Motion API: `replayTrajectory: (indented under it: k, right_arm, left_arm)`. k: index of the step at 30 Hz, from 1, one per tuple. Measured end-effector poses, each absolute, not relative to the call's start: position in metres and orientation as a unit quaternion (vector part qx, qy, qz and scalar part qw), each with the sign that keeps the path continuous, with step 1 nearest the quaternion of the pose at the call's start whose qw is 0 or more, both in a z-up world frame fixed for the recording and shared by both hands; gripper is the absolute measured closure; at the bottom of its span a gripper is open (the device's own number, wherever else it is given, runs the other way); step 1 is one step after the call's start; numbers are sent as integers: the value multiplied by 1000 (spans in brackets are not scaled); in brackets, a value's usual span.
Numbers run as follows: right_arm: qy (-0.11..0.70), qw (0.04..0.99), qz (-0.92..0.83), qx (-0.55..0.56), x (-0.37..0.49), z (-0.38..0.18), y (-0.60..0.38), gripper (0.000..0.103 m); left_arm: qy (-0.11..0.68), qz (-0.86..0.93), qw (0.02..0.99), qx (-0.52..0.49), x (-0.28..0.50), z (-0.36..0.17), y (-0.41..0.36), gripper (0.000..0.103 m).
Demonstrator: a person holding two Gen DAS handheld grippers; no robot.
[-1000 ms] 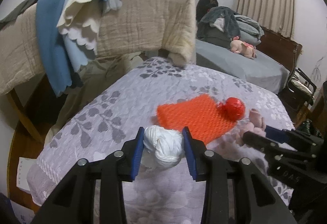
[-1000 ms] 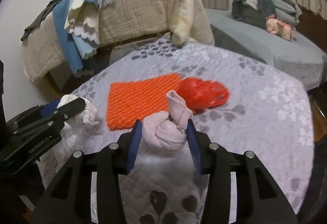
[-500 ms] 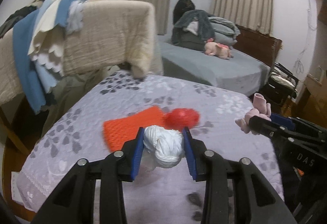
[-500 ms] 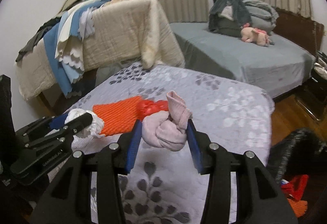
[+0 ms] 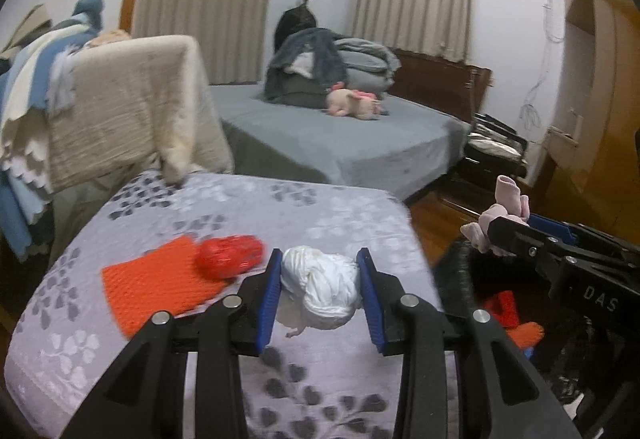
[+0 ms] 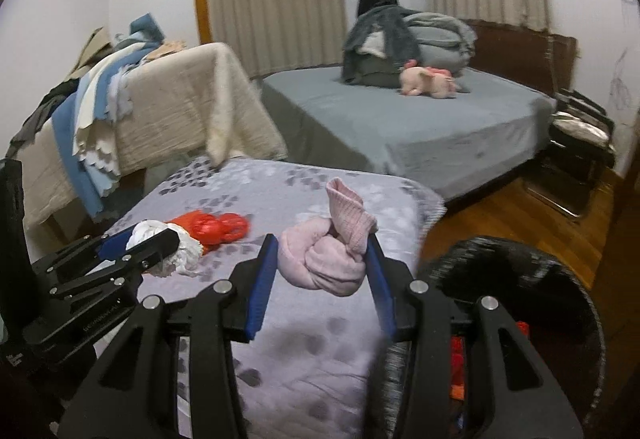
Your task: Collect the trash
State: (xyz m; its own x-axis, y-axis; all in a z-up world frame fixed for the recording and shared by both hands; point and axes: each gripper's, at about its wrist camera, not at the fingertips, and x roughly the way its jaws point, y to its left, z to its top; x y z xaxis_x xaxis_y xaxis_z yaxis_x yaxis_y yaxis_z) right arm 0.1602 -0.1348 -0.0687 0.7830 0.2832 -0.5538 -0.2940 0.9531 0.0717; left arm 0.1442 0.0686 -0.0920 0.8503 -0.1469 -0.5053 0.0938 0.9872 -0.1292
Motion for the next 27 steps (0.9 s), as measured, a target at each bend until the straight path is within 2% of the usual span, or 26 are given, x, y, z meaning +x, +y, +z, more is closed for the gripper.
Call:
replayTrajectory:
  k: [27]
  right_arm:
    - [285, 958, -6, 21, 109, -74, -297, 60]
  left_arm:
    - [262, -225, 938, -4, 148, -85, -103, 66]
